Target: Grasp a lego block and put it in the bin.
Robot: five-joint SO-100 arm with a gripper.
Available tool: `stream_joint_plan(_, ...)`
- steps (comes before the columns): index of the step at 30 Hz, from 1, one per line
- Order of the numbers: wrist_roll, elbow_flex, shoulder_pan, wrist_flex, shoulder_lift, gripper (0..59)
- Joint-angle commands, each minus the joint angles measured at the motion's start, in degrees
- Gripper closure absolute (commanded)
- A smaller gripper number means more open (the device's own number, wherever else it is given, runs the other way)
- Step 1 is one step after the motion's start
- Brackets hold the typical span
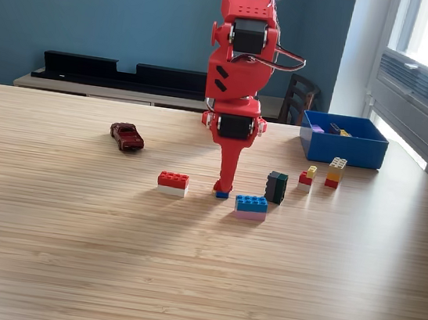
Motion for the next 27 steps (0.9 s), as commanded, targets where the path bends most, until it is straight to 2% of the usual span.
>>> stream_joint_plan(1, -0.62, -3.52, 0.79, -1.14, 1.14, 46.5)
stream_joint_plan(3, -0.79, -3.34, 0.88, -1.58, 1.14, 49.9)
stream_joint_plan(6, -0.79, -3.16, 0.88, -1.93, 1.14, 58.6)
stream_joint_plan(14, 0.44, -3.69, 0.88, -1.41, 1.32, 58.6)
stream_joint_plan(23, 1.76, -6.42, 0.09, 9.76, 1.76, 58.6)
stream_joint_plan(25, 1.76, -8.17, -1.41, 14.15, 1.85, 58.6)
stream_joint_plan(27, 1.58, -13.45, -4.13, 21.18, 3.43, 58.6)
